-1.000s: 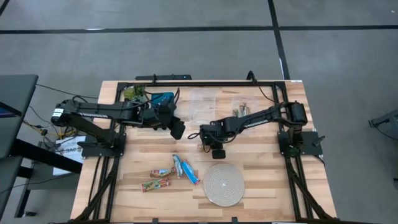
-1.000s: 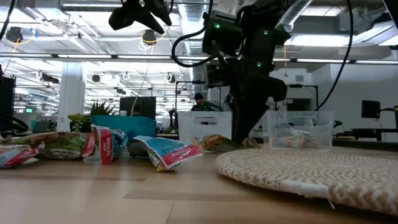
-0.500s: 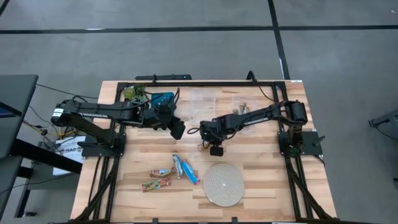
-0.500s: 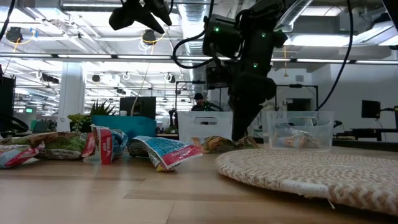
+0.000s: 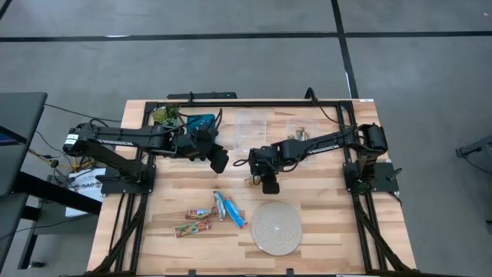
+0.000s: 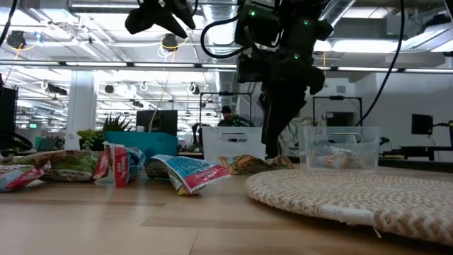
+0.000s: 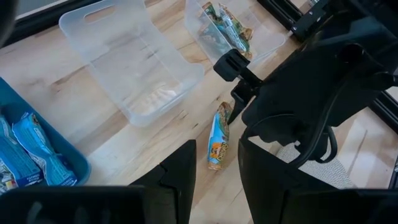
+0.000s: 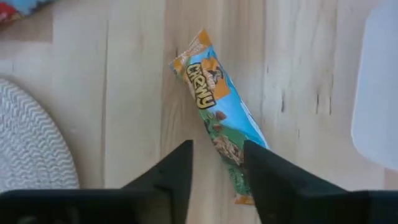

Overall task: Pick and place Granola Bars by type
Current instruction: Put the yellow granola bar into the right transparent bin

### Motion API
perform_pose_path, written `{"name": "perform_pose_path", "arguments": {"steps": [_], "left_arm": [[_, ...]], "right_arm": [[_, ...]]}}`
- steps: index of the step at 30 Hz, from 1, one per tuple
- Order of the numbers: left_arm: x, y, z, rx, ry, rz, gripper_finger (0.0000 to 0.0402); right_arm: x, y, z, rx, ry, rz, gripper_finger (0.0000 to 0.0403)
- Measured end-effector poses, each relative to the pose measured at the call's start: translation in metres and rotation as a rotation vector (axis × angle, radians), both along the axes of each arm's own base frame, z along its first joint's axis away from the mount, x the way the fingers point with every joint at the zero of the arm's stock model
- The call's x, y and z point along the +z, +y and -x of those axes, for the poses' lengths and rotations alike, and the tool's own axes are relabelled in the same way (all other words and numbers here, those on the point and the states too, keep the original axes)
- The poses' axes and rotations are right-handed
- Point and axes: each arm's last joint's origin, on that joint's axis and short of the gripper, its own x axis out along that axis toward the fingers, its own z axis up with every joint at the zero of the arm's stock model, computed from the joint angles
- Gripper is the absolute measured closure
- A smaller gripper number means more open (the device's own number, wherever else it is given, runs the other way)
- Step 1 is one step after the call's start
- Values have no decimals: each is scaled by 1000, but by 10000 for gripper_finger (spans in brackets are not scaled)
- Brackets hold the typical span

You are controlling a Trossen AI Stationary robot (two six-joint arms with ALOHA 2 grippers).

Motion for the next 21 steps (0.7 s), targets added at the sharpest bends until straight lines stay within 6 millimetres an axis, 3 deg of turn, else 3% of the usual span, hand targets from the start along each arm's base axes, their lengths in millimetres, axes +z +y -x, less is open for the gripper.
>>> {"name": "perform_pose_path", "arguments": {"steps": [9, 21], "left_arm": [[0, 0, 0, -5, 2, -4, 291], [0, 0, 0, -5, 2, -4, 291]], "right_arm": [[1, -2, -2, 109, -30, 64, 158], [-18, -15, -10, 114, -9, 25, 164]]}}
